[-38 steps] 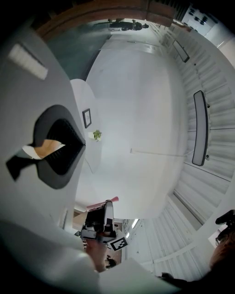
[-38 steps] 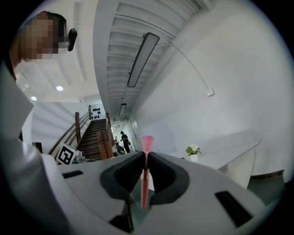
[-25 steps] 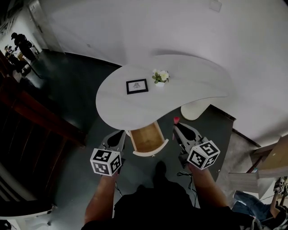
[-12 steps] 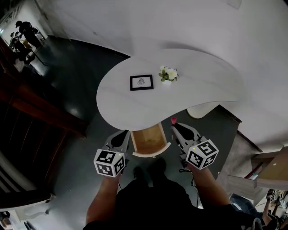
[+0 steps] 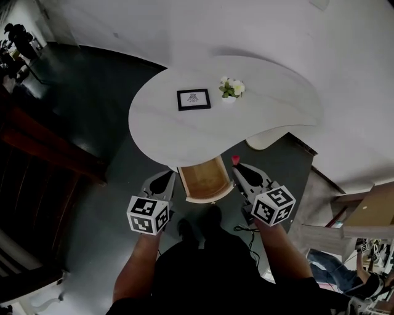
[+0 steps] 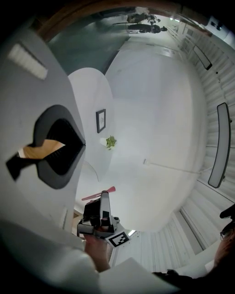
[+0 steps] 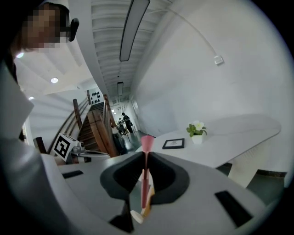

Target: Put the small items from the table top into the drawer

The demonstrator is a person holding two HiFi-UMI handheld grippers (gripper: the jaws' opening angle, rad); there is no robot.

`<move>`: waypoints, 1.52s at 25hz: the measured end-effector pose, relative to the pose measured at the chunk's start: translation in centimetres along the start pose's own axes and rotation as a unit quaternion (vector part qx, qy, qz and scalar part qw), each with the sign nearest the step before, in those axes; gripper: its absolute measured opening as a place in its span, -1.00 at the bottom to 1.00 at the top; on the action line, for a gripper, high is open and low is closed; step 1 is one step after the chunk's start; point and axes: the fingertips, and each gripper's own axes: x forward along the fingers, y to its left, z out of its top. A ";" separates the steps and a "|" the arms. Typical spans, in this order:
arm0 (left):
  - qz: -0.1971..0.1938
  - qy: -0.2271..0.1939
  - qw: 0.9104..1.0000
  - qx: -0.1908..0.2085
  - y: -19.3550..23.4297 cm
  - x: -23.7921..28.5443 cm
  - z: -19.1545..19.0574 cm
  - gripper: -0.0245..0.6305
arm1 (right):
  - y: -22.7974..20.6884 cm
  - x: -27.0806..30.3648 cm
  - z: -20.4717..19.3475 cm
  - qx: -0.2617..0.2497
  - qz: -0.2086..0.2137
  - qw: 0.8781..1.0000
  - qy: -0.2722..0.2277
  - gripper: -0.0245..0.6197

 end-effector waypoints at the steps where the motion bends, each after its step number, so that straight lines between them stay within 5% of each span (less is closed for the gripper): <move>1: -0.004 0.002 1.000 0.001 0.2 -0.2 -0.3 -0.92 | 0.6 0.1 -0.7 0.001 -0.002 1.000 0.005 -0.76; 13: -0.040 0.054 0.998 0.001 0.5 2.7 -5.6 -0.92 | 0.4 4.0 -8.2 -0.003 0.001 0.997 0.080 -0.76; 24: -0.048 0.094 0.994 -0.021 0.4 6.0 -11.5 -0.92 | -1.4 7.7 -15.5 -0.064 0.025 0.984 0.162 -0.76; 32: -0.051 0.104 0.992 -0.040 1.6 7.2 -14.1 -0.92 | -2.1 11.4 -19.7 -0.134 0.075 0.959 0.237 -0.76; 38: -0.044 0.104 0.993 -0.038 3.1 8.0 -14.4 -0.92 | -2.3 14.3 -23.5 -0.201 0.129 0.922 0.303 -0.76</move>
